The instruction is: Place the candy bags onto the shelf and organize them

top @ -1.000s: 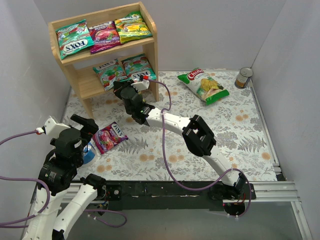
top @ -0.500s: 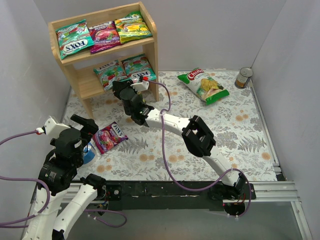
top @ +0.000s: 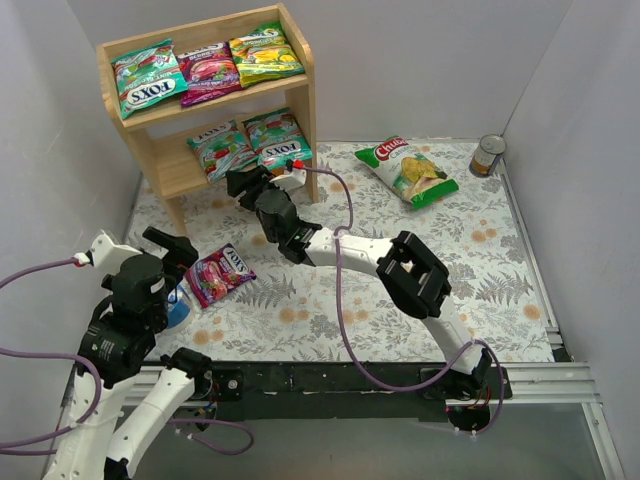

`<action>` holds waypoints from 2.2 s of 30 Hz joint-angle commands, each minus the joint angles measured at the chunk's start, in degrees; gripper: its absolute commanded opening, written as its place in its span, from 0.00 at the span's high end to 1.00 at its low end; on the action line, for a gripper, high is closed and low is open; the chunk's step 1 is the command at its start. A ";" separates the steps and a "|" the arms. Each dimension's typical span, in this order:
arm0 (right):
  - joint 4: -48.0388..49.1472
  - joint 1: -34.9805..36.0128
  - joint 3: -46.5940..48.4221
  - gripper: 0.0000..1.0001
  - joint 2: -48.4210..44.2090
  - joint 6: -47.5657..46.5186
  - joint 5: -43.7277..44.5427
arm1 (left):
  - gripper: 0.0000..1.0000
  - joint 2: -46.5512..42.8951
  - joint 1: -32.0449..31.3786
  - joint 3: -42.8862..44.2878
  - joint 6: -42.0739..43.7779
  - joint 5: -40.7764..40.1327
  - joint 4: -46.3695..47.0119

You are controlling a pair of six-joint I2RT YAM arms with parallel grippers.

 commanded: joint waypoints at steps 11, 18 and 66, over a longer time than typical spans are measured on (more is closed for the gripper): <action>-4.11 1.23 -11.83 0.23 -13.51 -13.16 -18.09 | 0.02 5.63 0.10 1.85 3.68 2.52 3.87; -12.47 1.84 -17.71 0.21 -16.76 -29.93 -31.09 | 0.02 7.21 0.10 -1.04 5.52 8.83 6.33; -21.09 -4.04 -2.17 0.61 11.45 -28.56 -64.77 | 0.02 10.64 0.10 -1.05 5.17 12.54 5.72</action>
